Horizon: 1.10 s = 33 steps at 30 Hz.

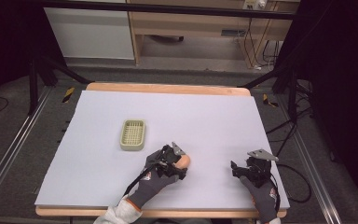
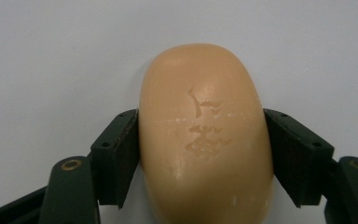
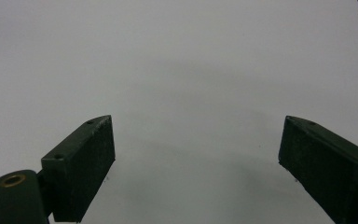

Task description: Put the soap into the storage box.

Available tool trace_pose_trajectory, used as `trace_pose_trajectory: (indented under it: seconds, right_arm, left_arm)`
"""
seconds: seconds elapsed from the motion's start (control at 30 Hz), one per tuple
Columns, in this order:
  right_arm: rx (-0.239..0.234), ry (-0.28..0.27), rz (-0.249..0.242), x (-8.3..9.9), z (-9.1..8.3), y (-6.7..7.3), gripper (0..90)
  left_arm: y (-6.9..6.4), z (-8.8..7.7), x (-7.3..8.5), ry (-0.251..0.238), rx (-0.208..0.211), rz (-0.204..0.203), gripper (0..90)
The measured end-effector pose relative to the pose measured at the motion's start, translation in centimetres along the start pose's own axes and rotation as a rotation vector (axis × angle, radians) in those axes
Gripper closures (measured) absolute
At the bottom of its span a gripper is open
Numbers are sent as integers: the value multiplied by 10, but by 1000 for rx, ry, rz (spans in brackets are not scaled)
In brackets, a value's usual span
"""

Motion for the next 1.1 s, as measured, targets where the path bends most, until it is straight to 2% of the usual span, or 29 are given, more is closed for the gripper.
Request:
trace_pose_trajectory:
  seconds: [0.53, 0.87, 0.97, 1.1]
  right_arm:
    - [2, 2, -5, 0, 0, -1, 108]
    - [3, 2, -3, 0, 0, -1, 108]
    - [2, 1, 0, 0, 0, 0, 108]
    - [4, 1, -2, 0, 0, -1, 108]
  left_arm:
    - [-1, -3, -1, -5, 3, 12, 314]
    - [-1, -21, -6, -41, 22, 12, 315]
    - [2, -26, -4, -40, 23, 16, 316]
    - [8, -31, -2, -52, 17, 2, 316]
Point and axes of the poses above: each handheld gripper's, and its own axes: z roughly forward along the jaws, x roughly out of its underside, y roughly to its left, the point moved 7 cm from there along z, roughly forward along the jaws, and after that the axes turned 4 degrees about -x, right-handed, at the moved point
